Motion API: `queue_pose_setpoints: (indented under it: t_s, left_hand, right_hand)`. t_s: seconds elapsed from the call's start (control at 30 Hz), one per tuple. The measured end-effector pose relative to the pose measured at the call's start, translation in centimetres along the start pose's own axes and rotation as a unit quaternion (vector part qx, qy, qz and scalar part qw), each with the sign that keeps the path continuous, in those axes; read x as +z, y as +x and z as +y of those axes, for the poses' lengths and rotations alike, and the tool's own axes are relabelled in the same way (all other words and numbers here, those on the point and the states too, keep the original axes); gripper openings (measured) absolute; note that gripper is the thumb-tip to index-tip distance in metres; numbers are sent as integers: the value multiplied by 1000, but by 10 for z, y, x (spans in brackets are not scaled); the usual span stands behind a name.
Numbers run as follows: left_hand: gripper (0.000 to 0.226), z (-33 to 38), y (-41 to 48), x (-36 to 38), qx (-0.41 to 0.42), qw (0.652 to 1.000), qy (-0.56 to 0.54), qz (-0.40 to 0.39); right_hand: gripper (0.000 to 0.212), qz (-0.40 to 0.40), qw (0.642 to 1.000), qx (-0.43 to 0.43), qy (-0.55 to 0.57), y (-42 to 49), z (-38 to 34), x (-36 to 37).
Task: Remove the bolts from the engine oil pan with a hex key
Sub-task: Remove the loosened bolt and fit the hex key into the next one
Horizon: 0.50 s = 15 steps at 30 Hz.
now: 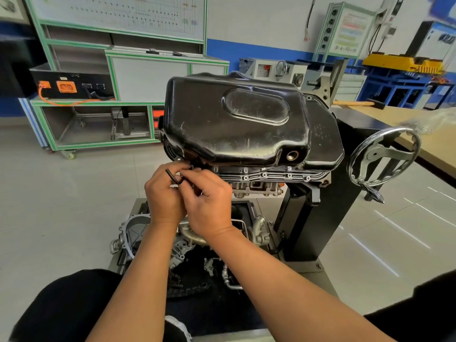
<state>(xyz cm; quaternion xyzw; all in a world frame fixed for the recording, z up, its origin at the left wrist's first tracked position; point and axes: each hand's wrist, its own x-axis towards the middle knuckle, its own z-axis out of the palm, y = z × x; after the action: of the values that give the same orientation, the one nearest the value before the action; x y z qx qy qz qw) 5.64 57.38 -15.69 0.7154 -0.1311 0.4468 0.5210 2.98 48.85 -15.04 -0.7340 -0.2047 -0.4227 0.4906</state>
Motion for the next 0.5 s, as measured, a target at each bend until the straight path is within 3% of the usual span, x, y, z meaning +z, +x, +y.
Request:
queue_pose_setpoints:
  t_s: [0.1,0.5]
  left_hand:
    - [33,2,-7,-1,13,1000,12,-11]
    - [12,-1,2,-2,37,998,53,28]
  right_hand:
    - [17,6,1000,-6,3,-1,3,-1]
    - [18,18,1000,-14,18,4,4,5]
